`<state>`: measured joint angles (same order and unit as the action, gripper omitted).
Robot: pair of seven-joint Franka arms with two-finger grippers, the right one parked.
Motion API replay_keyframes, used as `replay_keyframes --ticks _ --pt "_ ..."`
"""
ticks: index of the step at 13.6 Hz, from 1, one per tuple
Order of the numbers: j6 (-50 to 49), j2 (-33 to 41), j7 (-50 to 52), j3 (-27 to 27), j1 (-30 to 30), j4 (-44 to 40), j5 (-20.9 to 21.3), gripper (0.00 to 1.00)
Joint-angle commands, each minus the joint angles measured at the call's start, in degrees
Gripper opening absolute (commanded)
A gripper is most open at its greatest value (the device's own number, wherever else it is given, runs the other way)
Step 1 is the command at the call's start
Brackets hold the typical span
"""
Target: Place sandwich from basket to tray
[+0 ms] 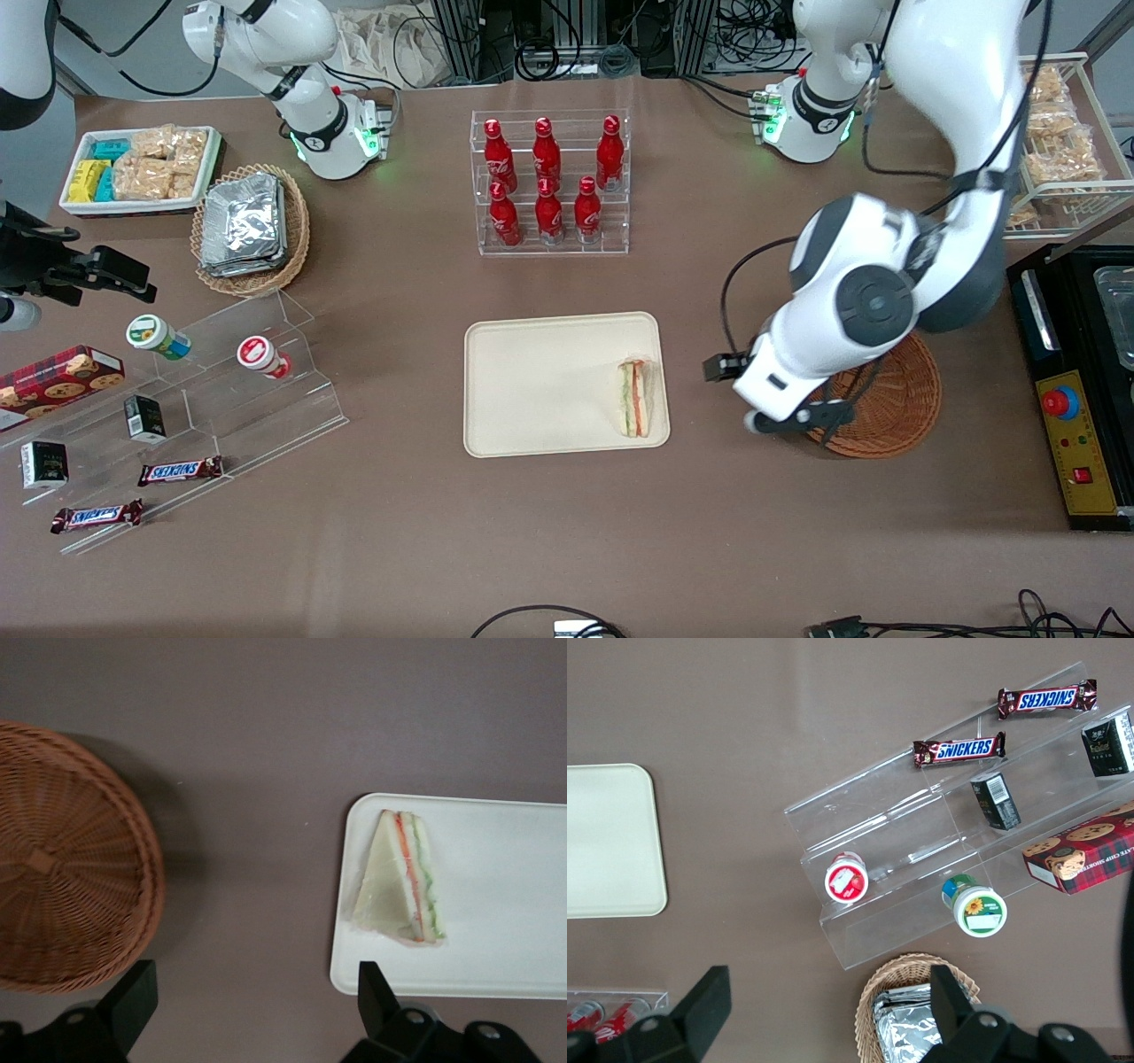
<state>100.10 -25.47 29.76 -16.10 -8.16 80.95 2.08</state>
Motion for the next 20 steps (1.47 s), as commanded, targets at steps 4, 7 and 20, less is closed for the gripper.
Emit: replay_keyframes --ticks 4,7,20 --pt "-9.9 11.7 -13.9 0.6 5.2 1.4 5.5 1.0" --pt "-15.4 15.4 -18.0 0.6 7.6 1.3 5.7 1.0" --pt "-21.1 17.0 -17.5 0.6 9.7 2.1 5.7 1.0"
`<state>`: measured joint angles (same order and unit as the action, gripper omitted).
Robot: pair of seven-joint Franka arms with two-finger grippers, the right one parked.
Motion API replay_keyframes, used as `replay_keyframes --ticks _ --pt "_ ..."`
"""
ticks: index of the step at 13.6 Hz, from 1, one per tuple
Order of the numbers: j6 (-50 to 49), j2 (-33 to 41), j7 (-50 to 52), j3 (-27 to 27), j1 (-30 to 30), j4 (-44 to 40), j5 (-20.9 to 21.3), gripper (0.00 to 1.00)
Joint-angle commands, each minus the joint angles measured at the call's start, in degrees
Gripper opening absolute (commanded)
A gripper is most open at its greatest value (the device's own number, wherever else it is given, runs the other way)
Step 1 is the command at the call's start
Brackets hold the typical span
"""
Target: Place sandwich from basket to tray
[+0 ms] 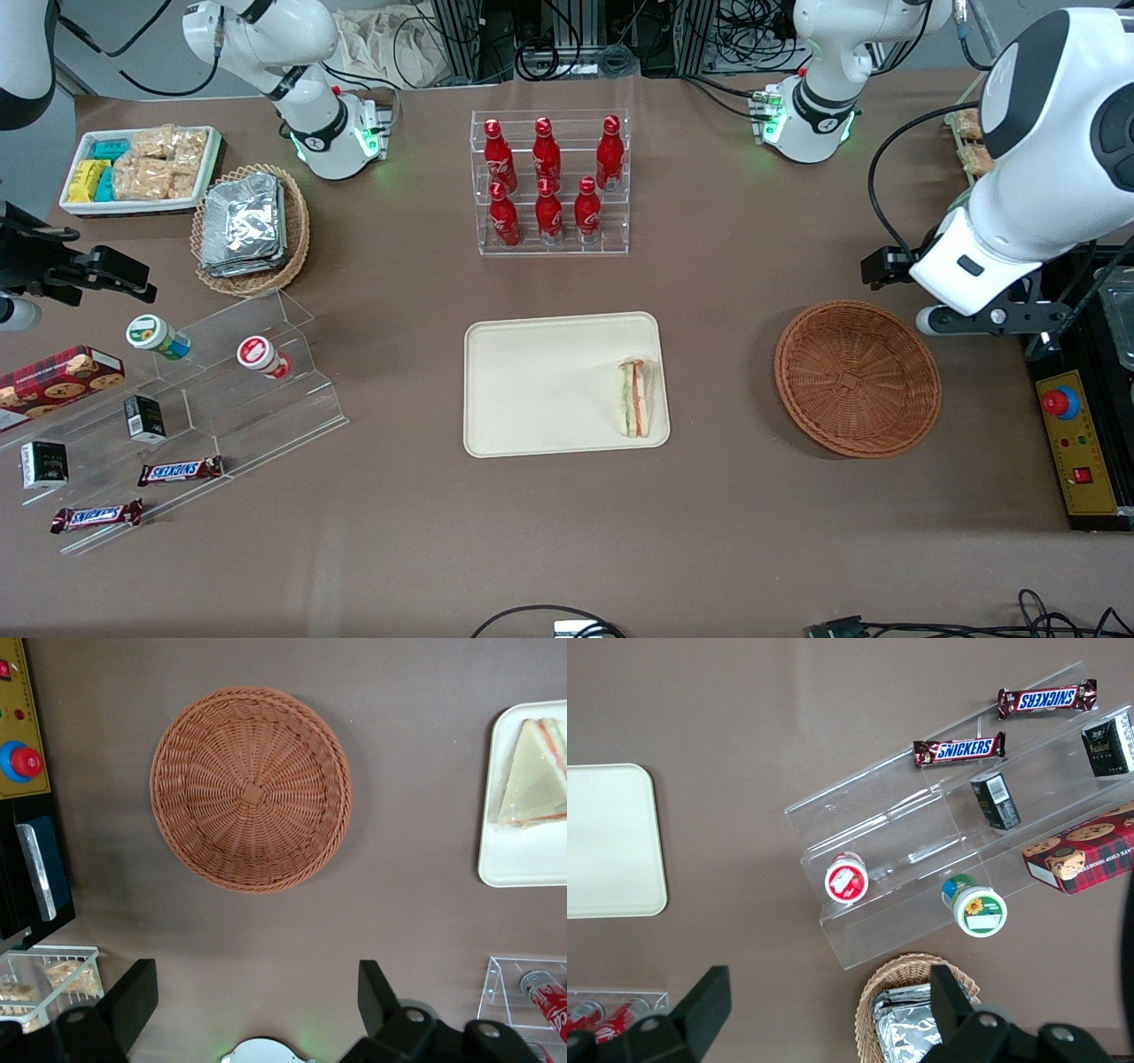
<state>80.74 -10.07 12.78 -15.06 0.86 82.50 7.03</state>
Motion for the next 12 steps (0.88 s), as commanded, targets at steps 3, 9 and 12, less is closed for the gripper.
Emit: replay_keyframes --ticks 3,9,12 --pt "-2.5 1.9 -0.4 -0.5 2.4 0.6 -0.1 1.0" --pt "-0.9 7.6 -0.5 3.2 3.5 6.9 -3.8 1.0" --pt "3.9 11.8 -2.6 4.6 3.4 13.3 -4.7 1.0"
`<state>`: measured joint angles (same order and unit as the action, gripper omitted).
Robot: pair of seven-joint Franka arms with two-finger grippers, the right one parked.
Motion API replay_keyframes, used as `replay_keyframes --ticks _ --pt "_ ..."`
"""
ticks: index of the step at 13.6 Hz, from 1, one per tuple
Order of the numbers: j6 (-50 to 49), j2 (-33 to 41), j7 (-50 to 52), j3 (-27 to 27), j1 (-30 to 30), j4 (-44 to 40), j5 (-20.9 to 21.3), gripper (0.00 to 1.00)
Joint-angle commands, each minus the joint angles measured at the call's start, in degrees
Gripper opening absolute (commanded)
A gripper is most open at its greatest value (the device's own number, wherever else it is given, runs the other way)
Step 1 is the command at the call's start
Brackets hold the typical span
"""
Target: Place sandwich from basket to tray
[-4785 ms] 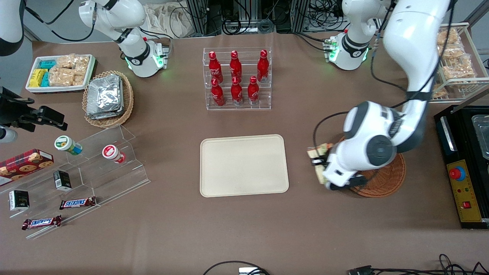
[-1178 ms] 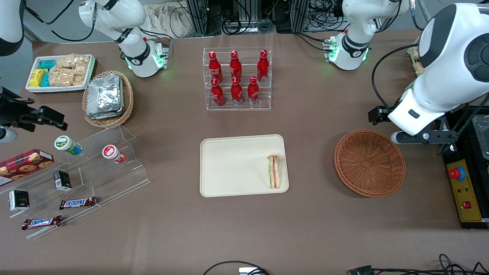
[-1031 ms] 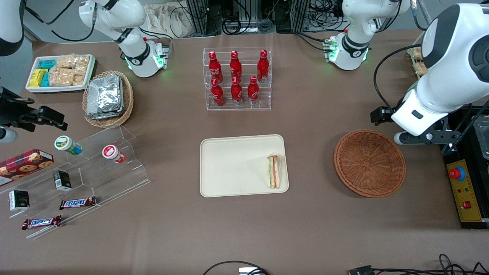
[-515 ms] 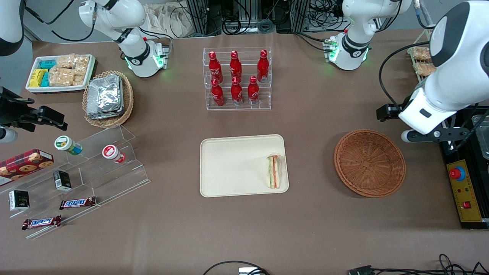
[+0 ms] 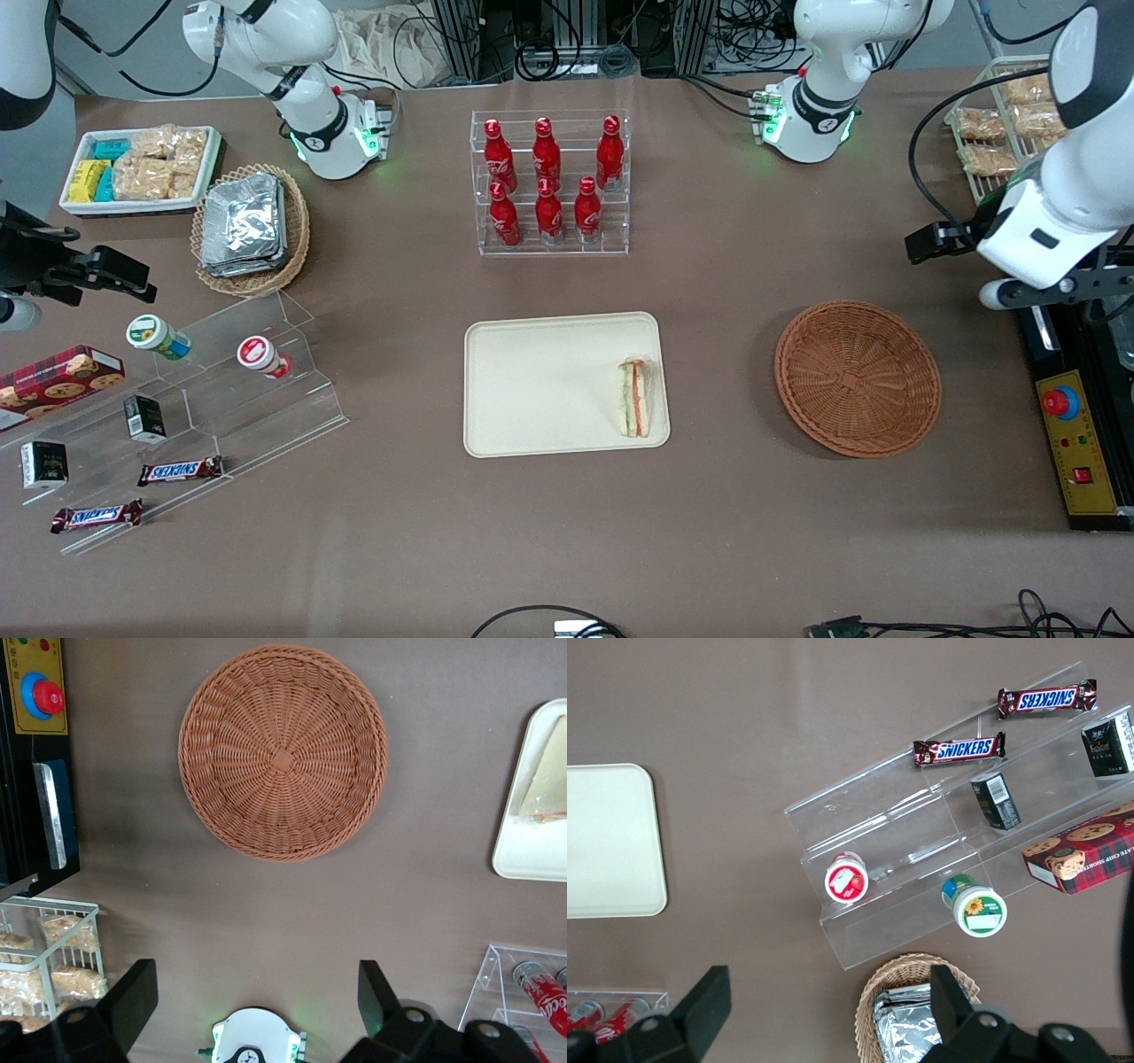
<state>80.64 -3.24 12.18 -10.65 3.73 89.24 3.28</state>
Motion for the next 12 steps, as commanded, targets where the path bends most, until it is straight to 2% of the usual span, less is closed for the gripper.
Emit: replay_keyframes --ticks 1,5,12 --pt "5.0 5.7 -4.6 0.3 0.5 7.5 -1.0 1.0" --pt "6.7 5.6 -12.2 3.5 -0.3 7.4 -0.7 1.0" --pt "6.6 4.6 -13.5 4.2 -0.2 5.9 -0.6 1.0"
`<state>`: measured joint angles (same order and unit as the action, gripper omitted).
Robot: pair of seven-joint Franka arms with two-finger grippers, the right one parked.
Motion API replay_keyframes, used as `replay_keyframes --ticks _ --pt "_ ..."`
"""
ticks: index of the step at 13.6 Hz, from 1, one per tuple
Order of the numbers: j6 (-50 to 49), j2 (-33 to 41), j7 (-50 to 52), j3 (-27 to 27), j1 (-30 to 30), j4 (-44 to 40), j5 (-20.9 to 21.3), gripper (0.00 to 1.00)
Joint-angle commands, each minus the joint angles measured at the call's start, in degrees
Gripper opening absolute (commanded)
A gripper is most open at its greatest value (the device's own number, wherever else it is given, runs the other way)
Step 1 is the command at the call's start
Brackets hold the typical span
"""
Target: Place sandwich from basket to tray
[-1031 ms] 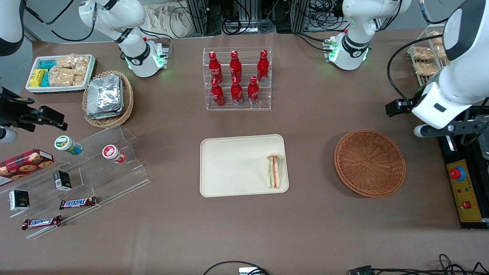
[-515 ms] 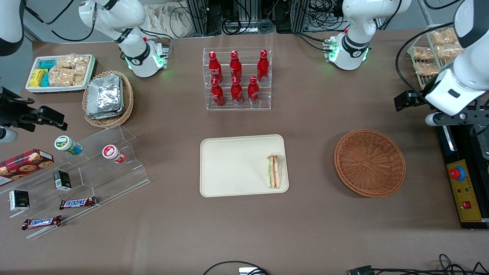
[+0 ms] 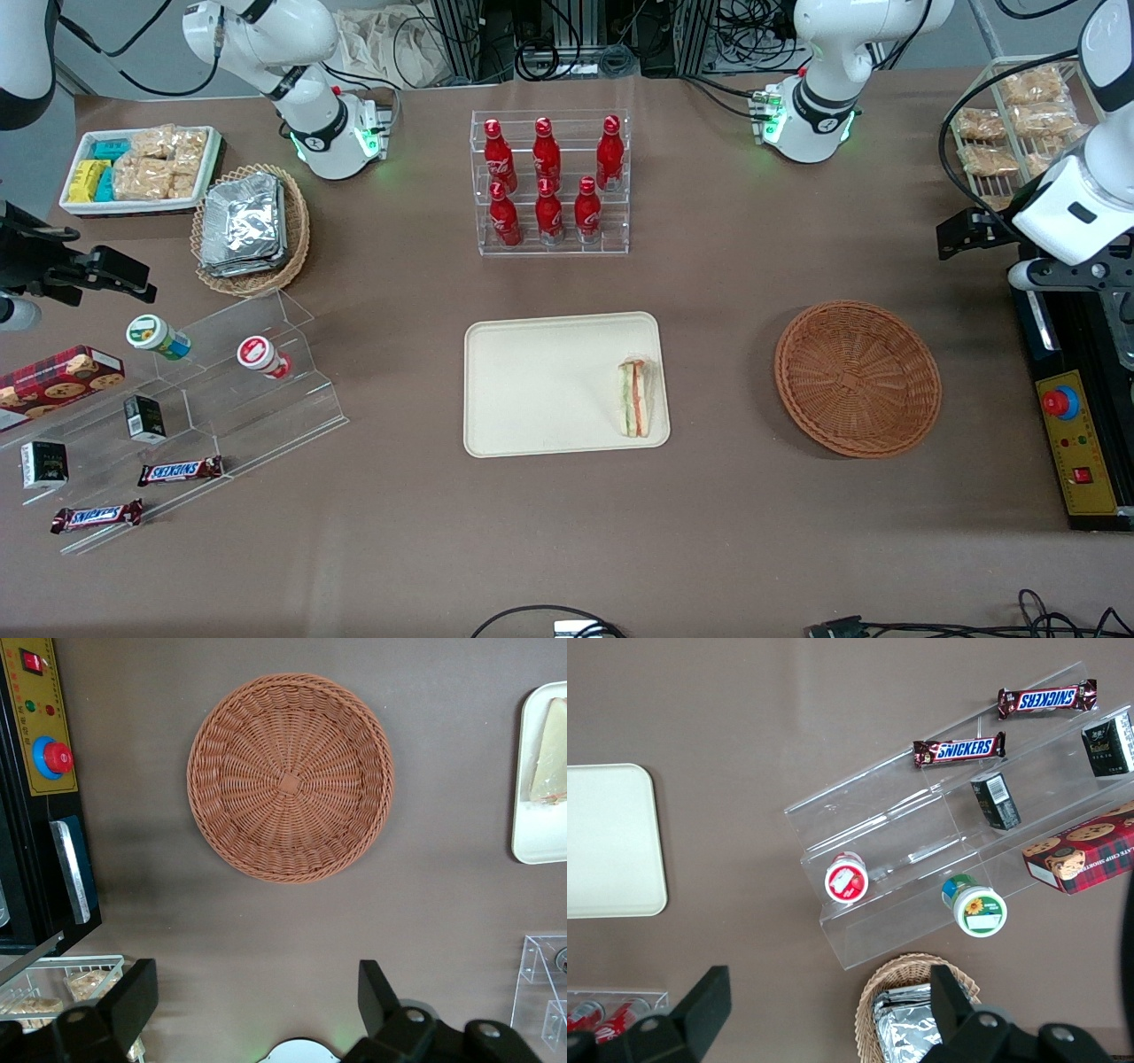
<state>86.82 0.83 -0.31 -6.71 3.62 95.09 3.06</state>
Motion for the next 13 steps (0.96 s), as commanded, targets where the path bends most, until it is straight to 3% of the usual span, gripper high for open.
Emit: replay_keyframes --ticks 1,13 --pt "0.4 0.5 -1.0 0.3 0.0 0.0 -0.3 1.0" --pt "-0.4 -0.7 -0.8 0.4 1.1 -0.4 -0.7 1.0"
